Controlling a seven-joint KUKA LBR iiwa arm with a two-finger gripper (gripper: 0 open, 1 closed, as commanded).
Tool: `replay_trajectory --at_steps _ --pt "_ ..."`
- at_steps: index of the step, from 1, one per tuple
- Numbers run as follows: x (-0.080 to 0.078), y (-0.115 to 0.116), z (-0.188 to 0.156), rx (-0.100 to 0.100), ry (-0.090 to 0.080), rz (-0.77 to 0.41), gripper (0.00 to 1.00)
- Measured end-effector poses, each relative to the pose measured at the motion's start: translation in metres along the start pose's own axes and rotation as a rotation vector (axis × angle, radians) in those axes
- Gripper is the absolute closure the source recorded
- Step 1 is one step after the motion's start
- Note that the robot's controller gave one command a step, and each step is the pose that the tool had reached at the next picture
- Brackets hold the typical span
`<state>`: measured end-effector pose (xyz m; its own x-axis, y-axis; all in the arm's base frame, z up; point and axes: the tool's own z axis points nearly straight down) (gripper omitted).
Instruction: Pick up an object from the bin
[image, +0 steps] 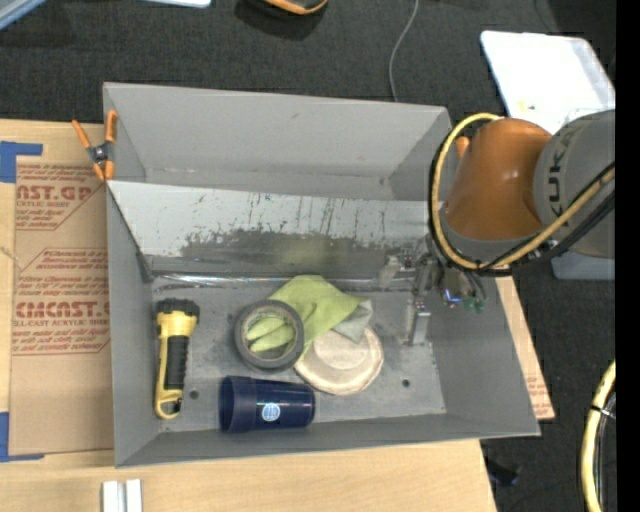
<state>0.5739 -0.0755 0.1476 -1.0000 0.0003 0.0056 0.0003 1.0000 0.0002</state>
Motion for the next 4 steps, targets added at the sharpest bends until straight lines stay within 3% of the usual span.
replay_trajectory --at_steps 1,2,3,4 --pt "-0.002 0.000 -0.005 0.001 -0.008 -0.001 0.00" --pt "-0.001 0.066 0.065 0.001 -0.006 -0.047 0.00" --pt "-0.002 0.072 0.071 0.003 -0.007 -0.097 0.00" --pt "0.012 0.099 0.019 0.002 -0.005 -0.441 0.00"
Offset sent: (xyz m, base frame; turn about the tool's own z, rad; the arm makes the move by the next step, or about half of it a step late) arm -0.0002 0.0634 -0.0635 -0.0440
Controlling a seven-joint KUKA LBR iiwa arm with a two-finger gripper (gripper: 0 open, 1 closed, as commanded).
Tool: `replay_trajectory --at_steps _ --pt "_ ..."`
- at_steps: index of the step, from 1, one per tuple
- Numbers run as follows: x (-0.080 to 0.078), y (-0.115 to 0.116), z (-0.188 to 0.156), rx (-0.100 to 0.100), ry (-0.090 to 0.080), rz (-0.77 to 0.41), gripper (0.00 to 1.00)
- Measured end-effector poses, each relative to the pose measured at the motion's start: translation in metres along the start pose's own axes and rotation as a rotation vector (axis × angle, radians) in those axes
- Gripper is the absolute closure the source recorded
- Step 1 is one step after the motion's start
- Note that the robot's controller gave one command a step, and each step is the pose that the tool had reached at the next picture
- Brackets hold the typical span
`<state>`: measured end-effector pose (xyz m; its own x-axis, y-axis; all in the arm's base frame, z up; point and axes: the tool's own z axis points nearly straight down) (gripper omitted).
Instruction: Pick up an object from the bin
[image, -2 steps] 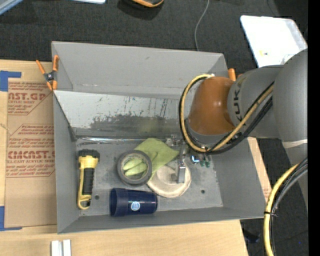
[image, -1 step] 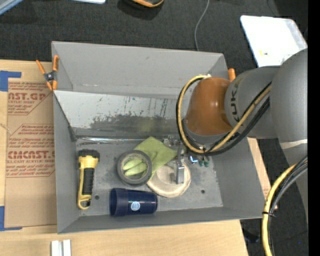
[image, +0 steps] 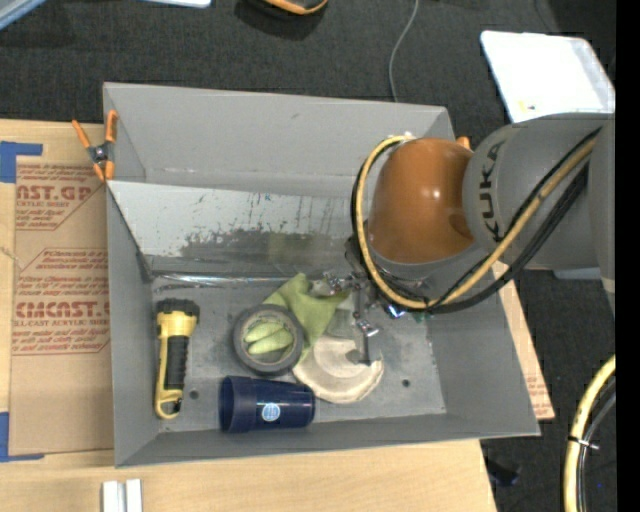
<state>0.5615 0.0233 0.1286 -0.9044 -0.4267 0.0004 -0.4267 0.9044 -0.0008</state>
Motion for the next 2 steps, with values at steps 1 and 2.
replay_trajectory --at_steps 1,2 --pt "-0.004 0.000 -0.021 0.003 -0.011 0.004 0.00" --pt "0.020 0.041 -0.044 -0.002 0.000 0.103 0.00"
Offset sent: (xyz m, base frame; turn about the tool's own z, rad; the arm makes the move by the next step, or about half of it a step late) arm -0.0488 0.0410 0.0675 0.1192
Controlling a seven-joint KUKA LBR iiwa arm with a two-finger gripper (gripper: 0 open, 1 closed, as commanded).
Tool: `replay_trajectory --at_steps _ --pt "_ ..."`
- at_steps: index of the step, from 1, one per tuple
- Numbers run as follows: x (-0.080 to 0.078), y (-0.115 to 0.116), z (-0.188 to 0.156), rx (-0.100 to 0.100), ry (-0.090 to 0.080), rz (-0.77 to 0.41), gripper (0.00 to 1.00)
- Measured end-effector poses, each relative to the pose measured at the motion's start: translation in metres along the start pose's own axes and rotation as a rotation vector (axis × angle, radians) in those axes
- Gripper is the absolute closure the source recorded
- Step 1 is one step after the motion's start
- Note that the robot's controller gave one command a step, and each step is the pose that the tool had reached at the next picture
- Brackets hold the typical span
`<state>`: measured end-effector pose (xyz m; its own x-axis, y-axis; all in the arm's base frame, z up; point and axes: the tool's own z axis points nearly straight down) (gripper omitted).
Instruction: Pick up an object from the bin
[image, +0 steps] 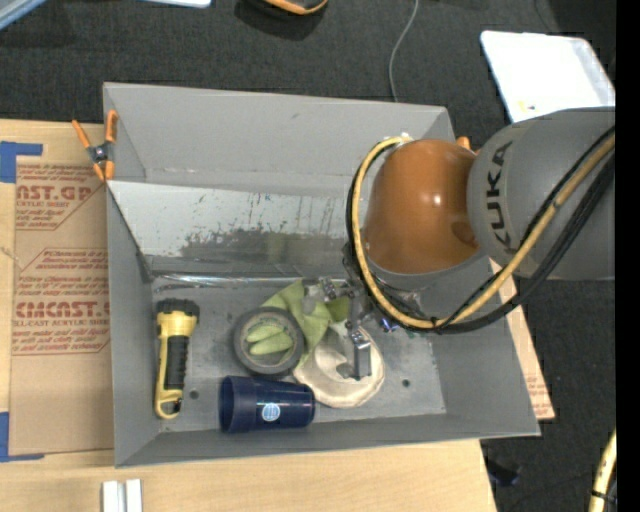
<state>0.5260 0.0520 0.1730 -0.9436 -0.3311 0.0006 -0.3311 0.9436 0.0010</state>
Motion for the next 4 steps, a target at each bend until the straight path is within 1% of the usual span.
replay_trajectory --at_steps 1,2,3,4 --pt "-0.019 0.002 0.047 0.009 -0.019 -0.140 0.00" --pt "0.005 0.032 0.065 0.006 -0.014 -0.409 0.00" --pt "-0.003 0.028 0.076 0.004 -0.015 -0.336 0.00" --pt "-0.007 0.047 0.098 0.010 -0.021 -0.528 1.00"
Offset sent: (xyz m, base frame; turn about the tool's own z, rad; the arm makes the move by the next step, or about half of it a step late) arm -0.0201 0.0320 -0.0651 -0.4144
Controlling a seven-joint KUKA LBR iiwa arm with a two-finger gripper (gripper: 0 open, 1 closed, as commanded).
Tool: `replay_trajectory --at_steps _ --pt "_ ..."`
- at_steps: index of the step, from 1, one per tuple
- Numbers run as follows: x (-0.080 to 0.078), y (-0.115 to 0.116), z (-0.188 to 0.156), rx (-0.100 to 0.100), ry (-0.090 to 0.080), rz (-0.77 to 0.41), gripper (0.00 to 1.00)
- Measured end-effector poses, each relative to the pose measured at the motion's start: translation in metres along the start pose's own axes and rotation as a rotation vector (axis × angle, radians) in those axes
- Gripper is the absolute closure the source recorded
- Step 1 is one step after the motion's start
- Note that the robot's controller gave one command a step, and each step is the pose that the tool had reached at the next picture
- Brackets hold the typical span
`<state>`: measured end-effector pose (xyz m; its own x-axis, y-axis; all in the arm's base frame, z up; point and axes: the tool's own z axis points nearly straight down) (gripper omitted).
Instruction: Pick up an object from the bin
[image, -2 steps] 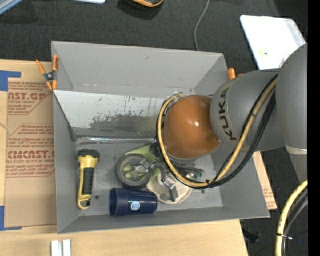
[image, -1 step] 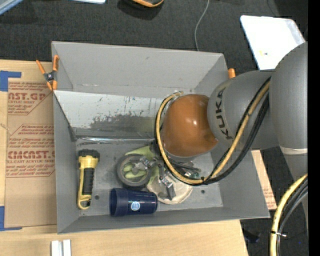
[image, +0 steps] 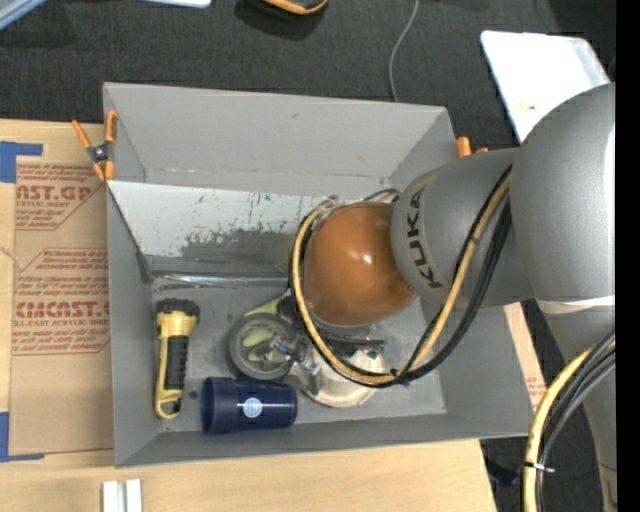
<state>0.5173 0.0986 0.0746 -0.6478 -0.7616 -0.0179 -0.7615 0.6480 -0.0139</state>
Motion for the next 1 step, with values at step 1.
replay_trajectory --at_steps 1 --pt "-0.0008 0.0012 0.0020 0.001 0.000 -0.009 1.00"
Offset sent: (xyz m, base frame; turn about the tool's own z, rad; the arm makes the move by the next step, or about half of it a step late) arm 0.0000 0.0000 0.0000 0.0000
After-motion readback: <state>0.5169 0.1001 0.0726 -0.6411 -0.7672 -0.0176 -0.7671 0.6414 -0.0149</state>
